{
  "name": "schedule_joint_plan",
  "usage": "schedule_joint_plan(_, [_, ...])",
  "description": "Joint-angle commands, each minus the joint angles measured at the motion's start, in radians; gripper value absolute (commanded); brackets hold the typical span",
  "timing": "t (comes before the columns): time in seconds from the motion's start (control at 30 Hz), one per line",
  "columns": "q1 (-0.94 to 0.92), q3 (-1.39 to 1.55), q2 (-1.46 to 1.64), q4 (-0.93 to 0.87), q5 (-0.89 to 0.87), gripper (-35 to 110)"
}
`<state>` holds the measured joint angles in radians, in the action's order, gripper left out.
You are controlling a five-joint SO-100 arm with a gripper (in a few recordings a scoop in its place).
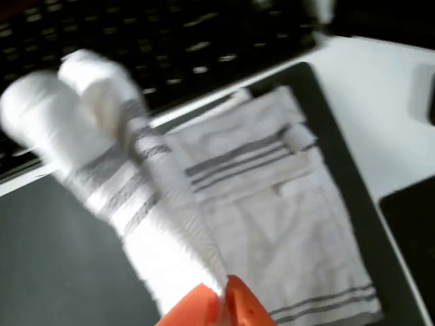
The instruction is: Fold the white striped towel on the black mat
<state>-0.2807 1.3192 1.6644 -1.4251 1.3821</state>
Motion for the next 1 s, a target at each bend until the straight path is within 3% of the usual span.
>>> schedule_joint_plan(0.0, [-0.123, 0.069, 0.054, 0.086, 0.063, 0])
schedule_joint_plan(0.27, [-0.334, 0.202, -0.055, 0.295, 0.178, 1])
schedule_joint_plan(0.43, [-0.359, 0.207, -0.054, 0.299, 0.178, 14])
schedule_joint_plan(0.7, [-0.336, 0.285, 0.052, 0.295, 0.163, 15])
schedule_joint_plan(0.97, [-0.206, 0.574, 0.365, 0.311, 0.160, 16])
